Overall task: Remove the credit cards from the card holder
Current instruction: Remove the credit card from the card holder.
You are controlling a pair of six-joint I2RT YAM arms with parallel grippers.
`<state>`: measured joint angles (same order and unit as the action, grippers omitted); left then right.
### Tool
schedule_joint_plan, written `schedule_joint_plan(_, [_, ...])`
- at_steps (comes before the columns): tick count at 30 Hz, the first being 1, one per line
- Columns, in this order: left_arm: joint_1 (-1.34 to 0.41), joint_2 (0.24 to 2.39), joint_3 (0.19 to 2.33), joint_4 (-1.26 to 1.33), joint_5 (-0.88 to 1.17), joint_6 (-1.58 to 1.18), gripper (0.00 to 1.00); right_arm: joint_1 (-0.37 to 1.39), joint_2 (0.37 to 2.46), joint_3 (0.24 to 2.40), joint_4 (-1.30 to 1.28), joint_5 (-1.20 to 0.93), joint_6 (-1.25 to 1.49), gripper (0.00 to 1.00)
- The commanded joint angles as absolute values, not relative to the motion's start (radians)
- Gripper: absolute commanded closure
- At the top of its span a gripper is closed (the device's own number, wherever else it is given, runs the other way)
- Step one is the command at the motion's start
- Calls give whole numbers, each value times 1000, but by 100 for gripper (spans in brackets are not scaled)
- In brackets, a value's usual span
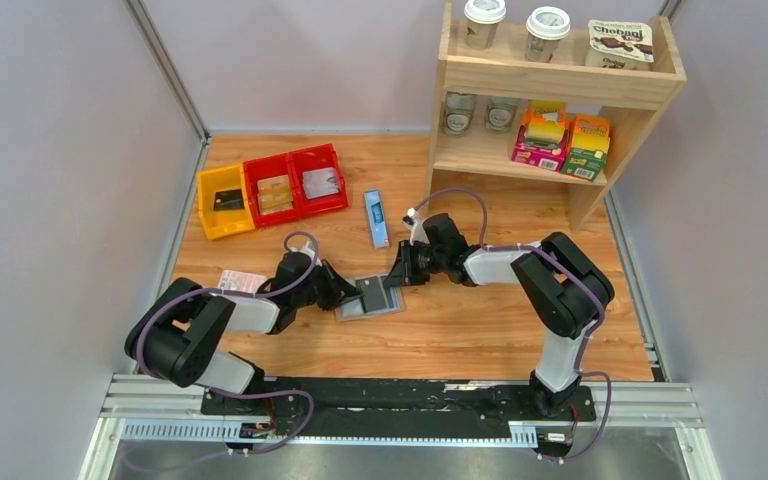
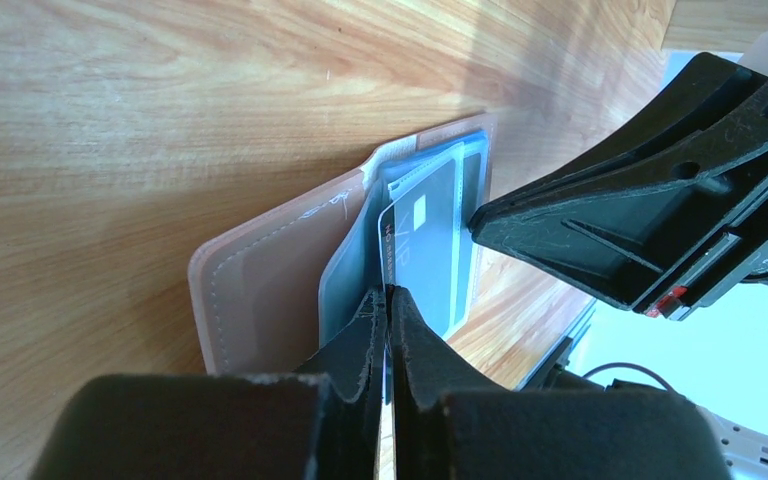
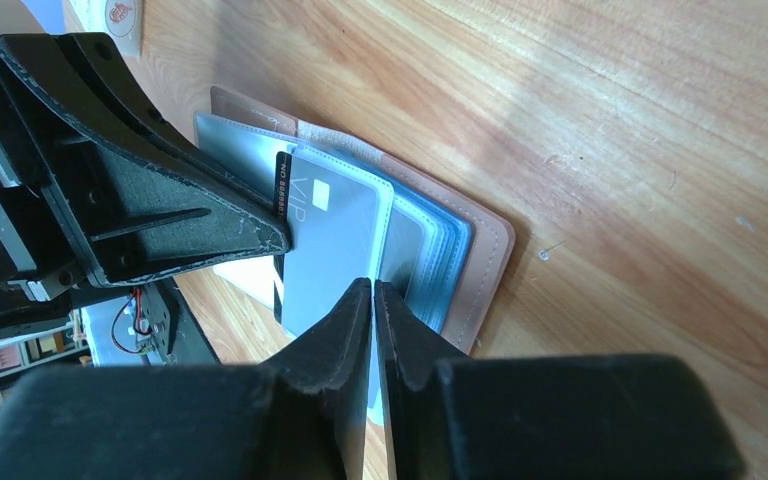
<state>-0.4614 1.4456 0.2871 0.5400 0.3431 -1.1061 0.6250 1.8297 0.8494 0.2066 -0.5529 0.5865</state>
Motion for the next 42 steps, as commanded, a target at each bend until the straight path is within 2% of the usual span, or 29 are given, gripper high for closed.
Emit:
schedule_joint_plan(1, [-445, 1450, 261, 557, 341, -1101, 94, 618, 1870, 828, 158, -508, 549, 86])
schedule_joint_plan(21, [-446, 1486, 304, 531, 368, -1065, 96, 626, 1809, 940, 210, -644, 624, 82])
schedule_joint_plan(39, [-445, 1483, 313, 519, 370, -1057, 96, 624, 1902, 884, 189, -603, 594, 87])
schedule_joint_plan(42, [-442, 1476, 311, 520, 367, -1057, 93, 623, 1907, 879, 154, -577, 571, 90])
